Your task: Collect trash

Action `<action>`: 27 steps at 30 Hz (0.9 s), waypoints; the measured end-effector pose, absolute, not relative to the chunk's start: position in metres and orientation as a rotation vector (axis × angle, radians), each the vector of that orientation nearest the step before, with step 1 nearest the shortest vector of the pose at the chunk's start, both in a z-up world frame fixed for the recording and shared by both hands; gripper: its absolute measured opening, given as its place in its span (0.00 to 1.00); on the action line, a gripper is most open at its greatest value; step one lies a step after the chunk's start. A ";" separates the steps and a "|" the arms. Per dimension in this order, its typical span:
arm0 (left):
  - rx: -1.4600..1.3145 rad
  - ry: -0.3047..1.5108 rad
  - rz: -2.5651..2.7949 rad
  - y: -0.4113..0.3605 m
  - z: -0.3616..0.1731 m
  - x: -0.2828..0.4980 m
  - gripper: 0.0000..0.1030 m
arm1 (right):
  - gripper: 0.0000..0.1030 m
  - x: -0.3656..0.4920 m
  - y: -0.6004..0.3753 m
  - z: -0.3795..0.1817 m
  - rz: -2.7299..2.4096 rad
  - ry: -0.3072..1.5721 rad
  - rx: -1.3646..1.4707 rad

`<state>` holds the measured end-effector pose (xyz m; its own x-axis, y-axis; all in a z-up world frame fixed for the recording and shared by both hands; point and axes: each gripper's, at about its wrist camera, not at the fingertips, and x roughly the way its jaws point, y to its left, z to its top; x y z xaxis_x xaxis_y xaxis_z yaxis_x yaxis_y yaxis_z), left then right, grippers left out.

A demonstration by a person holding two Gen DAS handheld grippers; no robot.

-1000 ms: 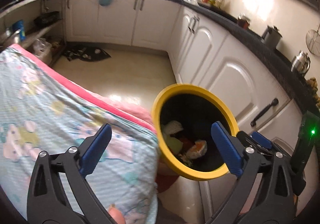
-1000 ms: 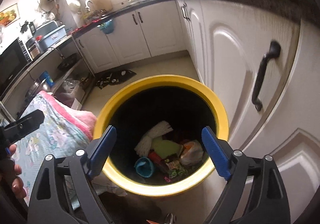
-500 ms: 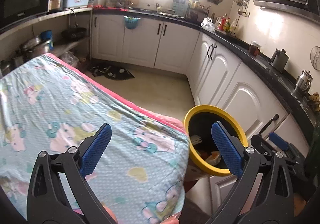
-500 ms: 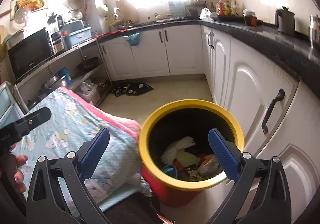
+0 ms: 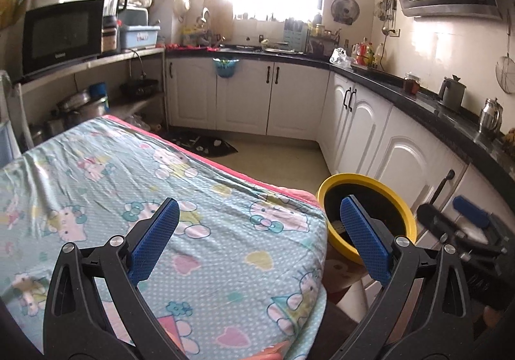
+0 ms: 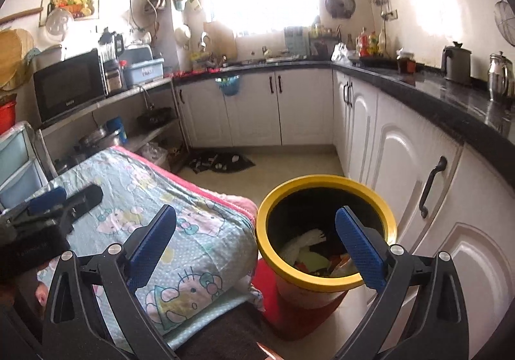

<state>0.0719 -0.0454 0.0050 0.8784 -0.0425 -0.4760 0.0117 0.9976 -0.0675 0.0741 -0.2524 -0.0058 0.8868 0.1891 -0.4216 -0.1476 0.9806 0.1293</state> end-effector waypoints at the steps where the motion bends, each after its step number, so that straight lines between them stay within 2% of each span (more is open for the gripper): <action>1: -0.058 0.492 -0.028 -0.046 0.004 0.068 0.90 | 0.94 0.070 -0.253 -0.005 0.173 0.433 0.099; 15: -0.076 0.430 -0.046 -0.047 -0.011 0.028 0.90 | 0.94 0.002 -0.269 -0.014 0.127 0.235 0.096; 27: -0.073 0.413 -0.066 -0.052 -0.015 0.021 0.90 | 0.94 0.000 -0.258 -0.032 0.119 0.224 0.040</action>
